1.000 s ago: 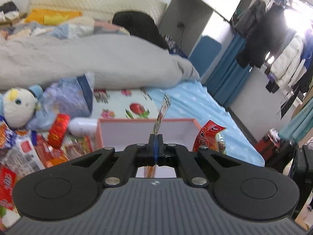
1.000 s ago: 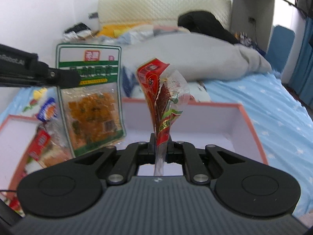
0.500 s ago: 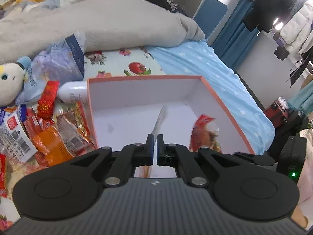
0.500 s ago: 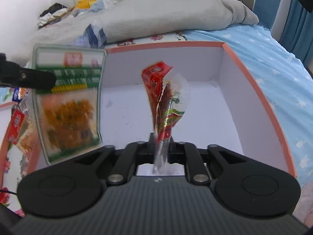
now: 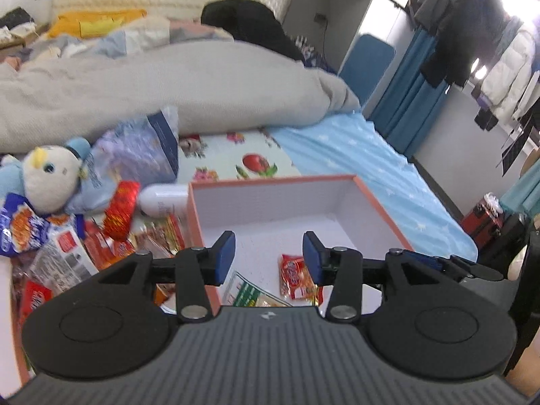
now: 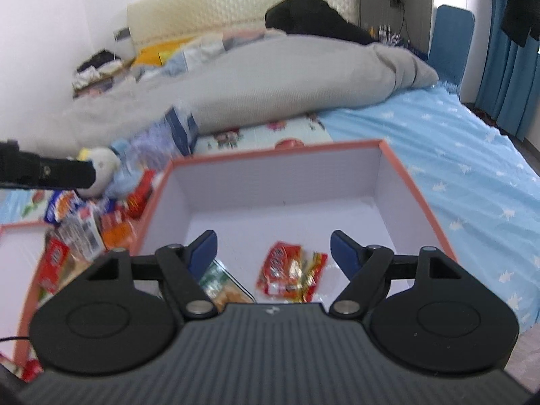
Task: Organize snacks
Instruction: 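Withdraw both grippers from the box back over the snack pile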
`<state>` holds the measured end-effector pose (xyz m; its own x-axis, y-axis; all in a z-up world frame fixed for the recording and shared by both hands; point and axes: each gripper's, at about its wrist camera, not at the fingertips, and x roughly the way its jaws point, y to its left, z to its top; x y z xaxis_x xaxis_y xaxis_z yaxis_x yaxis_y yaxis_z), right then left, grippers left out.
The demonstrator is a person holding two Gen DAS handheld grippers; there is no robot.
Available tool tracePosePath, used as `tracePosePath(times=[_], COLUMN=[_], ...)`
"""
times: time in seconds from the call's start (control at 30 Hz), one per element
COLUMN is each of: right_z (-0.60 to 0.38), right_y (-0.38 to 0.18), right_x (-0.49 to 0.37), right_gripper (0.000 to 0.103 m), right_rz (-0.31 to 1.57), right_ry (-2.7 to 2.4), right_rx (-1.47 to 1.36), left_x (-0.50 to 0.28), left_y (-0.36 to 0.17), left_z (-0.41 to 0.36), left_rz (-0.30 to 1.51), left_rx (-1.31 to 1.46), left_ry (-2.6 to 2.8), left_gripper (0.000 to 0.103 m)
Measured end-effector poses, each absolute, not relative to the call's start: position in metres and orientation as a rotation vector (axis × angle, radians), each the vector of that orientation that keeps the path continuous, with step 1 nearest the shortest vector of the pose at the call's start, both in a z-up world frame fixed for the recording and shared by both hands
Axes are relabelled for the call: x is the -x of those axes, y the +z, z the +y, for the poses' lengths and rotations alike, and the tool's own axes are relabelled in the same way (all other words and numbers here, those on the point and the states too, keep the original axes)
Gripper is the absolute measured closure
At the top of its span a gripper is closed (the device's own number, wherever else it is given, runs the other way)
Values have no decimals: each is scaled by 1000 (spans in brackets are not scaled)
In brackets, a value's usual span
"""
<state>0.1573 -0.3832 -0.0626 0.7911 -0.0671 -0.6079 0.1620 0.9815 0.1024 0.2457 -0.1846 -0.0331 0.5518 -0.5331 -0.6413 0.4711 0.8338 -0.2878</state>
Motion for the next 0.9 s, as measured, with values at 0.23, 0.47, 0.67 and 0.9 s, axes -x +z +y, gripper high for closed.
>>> tracePosePath(times=[0.23,0.47,0.67,0.9], right_z=[-359,-327,-303,-262], right_y=[-39,-29,-25,-38], right_x=[-147,-137,-131,-129], right_gripper=[22,22,22,22], right_rz=[600,597,584,595], right_ry=[-106,-54,-28,0], right_rx=[-169,-148,-134,-102], left_x=[-228,-205,-193,-184], left_y=[-10,9,4,-28], left_z=[-150,-107,-68,-20], left_rz=[727,687,704,760], left_rx=[105,139,151,203], left_ry=[-568,-553,-508,-433], left_gripper=[53,53,53,53])
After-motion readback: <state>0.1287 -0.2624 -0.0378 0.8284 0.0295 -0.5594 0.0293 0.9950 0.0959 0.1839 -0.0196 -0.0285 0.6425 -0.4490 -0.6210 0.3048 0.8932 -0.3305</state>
